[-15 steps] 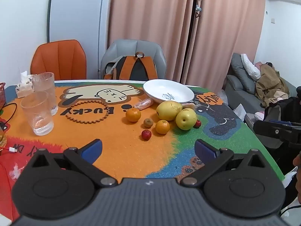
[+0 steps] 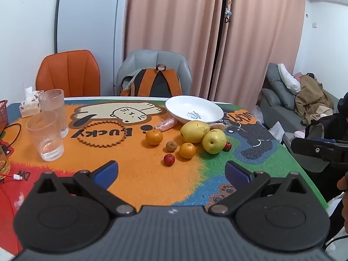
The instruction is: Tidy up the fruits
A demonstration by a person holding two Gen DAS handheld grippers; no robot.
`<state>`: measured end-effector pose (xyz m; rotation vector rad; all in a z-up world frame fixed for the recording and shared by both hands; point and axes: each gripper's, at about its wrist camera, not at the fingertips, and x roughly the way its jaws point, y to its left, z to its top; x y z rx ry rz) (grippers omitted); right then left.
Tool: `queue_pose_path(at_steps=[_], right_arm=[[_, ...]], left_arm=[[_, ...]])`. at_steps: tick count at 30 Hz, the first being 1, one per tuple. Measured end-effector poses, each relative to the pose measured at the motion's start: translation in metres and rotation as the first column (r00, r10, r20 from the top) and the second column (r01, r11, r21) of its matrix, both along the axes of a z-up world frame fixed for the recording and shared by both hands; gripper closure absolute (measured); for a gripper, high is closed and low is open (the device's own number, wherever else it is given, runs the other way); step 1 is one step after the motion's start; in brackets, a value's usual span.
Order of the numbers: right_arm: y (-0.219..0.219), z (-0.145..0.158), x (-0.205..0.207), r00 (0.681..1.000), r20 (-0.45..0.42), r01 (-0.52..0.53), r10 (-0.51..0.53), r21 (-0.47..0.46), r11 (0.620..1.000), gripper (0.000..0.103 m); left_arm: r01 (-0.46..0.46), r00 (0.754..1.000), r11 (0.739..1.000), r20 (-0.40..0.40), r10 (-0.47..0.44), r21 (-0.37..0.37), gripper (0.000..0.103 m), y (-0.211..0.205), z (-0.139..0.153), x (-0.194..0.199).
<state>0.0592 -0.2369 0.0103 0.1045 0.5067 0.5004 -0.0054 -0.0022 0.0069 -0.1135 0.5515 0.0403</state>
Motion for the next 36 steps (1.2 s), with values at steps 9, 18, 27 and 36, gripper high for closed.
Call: queue_pose_path(at_steps=[9,18,27,36], right_arm=[[0.0010,0.0047,-0.0010,1.000,-0.001,0.000,0.000,-0.006,1.000,0.000],[0.0018,0.0056,-0.0016,1.000,0.001,-0.004,0.004,-0.011,1.000,0.000],[0.0015,0.0059,-0.0019,1.000,0.004,-0.005,0.005,-0.013,1.000,0.000],[0.0024,0.0063,-0.0025,1.000,0.005,-0.003,0.003,-0.015,1.000,0.000]], left_arm=[[-0.005,1.000,1.000,-0.001,0.005,-0.004,0.000,0.0019,0.0005,0.0002],[-0.005,1.000,1.000,0.005,0.005,-0.002,0.000,0.0016,0.0022,-0.0018],[-0.010,1.000,1.000,0.013,0.010,-0.004,0.000,0.0040,0.0063,-0.0023],[-0.012,1.000,1.000,0.012,0.012,-0.004,0.000,0.0029,0.0058,-0.0042]])
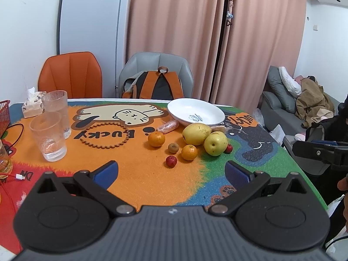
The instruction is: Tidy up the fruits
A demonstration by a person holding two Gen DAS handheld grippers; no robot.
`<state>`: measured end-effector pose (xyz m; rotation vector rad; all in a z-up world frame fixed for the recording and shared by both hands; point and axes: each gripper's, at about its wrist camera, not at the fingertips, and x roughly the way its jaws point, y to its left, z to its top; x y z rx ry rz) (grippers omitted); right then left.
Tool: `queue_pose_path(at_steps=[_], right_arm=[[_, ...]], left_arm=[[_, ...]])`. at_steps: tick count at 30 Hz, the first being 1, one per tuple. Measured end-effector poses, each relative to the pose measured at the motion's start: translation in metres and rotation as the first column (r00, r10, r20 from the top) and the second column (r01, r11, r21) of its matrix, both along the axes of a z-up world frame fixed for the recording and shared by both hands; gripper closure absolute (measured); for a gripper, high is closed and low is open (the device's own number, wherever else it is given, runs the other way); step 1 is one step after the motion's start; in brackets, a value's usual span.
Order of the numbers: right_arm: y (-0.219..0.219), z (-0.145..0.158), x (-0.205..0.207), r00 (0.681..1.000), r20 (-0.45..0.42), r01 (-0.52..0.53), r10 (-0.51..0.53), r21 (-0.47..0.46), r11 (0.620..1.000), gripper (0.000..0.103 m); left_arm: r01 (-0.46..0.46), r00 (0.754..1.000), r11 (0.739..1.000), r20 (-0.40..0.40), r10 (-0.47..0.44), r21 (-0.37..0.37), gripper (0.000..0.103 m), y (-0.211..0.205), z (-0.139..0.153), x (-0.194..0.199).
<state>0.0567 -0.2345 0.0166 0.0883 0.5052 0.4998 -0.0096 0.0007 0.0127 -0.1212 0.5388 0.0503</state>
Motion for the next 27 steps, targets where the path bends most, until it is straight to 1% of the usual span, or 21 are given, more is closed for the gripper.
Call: queue_pose_path(at_steps=[27], right_arm=[[0.0003,0.0003,-0.0010,1.000,-0.001,0.005,-0.005,0.000,1.000,0.000]], left_arm=[[-0.002,1.000,1.000,0.001,0.002,-0.003,0.000,0.0023,-0.0016,-0.0025]])
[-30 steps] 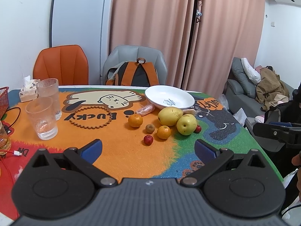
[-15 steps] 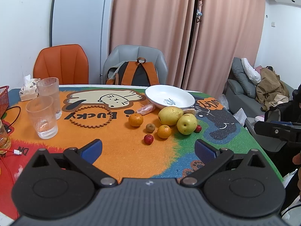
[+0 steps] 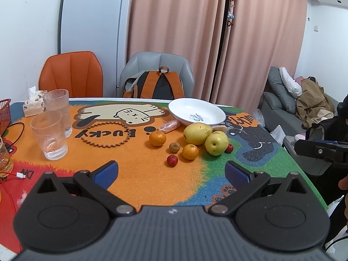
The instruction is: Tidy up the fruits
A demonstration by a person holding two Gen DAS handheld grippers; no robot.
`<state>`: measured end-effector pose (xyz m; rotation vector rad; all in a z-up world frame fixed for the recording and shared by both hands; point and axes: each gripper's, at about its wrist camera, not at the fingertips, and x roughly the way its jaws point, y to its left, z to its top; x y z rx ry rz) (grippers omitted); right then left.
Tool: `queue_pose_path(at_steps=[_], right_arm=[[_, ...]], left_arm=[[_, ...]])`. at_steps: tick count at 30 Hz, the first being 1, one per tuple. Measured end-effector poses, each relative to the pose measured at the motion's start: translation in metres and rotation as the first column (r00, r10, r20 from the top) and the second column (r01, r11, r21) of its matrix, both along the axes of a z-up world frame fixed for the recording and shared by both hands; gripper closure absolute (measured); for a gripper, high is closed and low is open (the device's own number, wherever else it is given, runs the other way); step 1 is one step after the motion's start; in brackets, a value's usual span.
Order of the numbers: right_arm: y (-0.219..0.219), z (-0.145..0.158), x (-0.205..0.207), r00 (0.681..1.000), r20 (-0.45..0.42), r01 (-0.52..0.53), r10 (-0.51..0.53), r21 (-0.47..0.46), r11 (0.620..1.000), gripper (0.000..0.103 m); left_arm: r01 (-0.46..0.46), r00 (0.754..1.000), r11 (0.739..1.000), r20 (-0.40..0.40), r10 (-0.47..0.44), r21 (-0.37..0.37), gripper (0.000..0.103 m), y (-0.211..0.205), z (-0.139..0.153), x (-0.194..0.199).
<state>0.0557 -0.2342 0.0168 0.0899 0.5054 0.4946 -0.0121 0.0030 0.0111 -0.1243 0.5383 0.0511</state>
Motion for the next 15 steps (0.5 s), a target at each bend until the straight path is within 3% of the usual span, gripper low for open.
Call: queue_pose_path(at_steps=[15], right_arm=[[0.001,-0.012,0.008,1.000,-0.025,0.008,-0.007,0.010,1.000,0.000]], left_arm=[[-0.005,1.000,1.000,-0.004,0.005,-0.007,0.000,0.000,-0.006,0.004]])
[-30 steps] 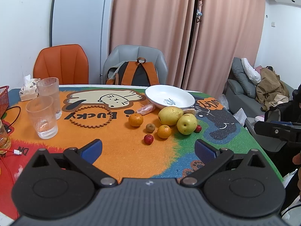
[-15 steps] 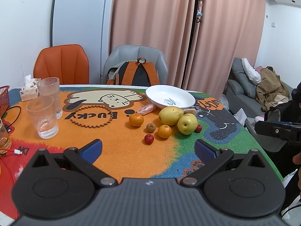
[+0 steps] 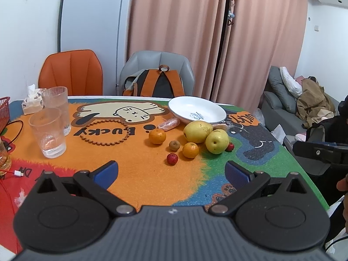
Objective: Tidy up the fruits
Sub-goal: 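Move the left tool toward the red jujube and close on it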
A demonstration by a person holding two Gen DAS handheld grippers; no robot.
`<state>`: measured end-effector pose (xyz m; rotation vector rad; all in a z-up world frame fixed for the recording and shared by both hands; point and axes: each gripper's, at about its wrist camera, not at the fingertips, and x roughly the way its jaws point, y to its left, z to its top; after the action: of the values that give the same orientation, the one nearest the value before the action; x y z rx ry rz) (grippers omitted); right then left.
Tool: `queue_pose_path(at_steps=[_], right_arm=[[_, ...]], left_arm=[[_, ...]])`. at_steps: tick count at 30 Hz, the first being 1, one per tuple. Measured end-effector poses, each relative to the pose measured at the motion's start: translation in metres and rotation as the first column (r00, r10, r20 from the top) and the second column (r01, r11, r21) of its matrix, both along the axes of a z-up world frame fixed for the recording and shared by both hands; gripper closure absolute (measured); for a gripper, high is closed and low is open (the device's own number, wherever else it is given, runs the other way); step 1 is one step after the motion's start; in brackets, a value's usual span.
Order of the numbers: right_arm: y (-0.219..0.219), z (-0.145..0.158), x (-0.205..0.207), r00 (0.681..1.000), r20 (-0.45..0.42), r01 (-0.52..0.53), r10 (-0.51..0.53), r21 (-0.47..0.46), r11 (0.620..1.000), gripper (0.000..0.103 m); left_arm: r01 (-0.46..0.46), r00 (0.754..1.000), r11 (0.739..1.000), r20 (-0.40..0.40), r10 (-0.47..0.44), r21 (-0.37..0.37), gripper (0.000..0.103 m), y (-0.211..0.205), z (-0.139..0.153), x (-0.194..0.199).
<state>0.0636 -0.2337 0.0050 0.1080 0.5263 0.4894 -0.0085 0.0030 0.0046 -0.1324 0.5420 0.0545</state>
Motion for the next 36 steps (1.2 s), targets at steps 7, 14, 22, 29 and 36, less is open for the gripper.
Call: queue_pose_path(at_steps=[7,14,22,29,36], right_arm=[[-0.002,-0.019,0.016,0.999,-0.033,0.000,0.001,0.022,1.000,0.000],[-0.003,-0.034,0.031,0.999,-0.046,0.008,-0.007,0.026,1.000,0.000],[-0.004,-0.049,0.051,0.999,-0.041,0.021,-0.019,0.048,0.999,0.007],[0.000,-0.062,0.073,0.998,-0.070,0.010,-0.006,0.061,0.998,0.021],[-0.001,-0.075,0.098,0.995,-0.102,0.021,-0.014,0.070,0.997,0.038]], left_arm=[[0.001,1.000,1.000,-0.019,-0.001,-0.015,0.000,0.003,-0.014,0.015],[-0.013,1.000,1.000,-0.021,0.012,-0.018,0.000,0.005,-0.026,0.033],[-0.007,1.000,0.999,-0.021,0.006,-0.032,0.002,0.005,-0.041,0.054],[0.001,1.000,0.999,-0.030,-0.002,-0.034,0.011,0.002,-0.055,0.074],[0.005,0.999,0.999,-0.051,-0.008,-0.050,0.030,0.002,-0.069,0.097]])
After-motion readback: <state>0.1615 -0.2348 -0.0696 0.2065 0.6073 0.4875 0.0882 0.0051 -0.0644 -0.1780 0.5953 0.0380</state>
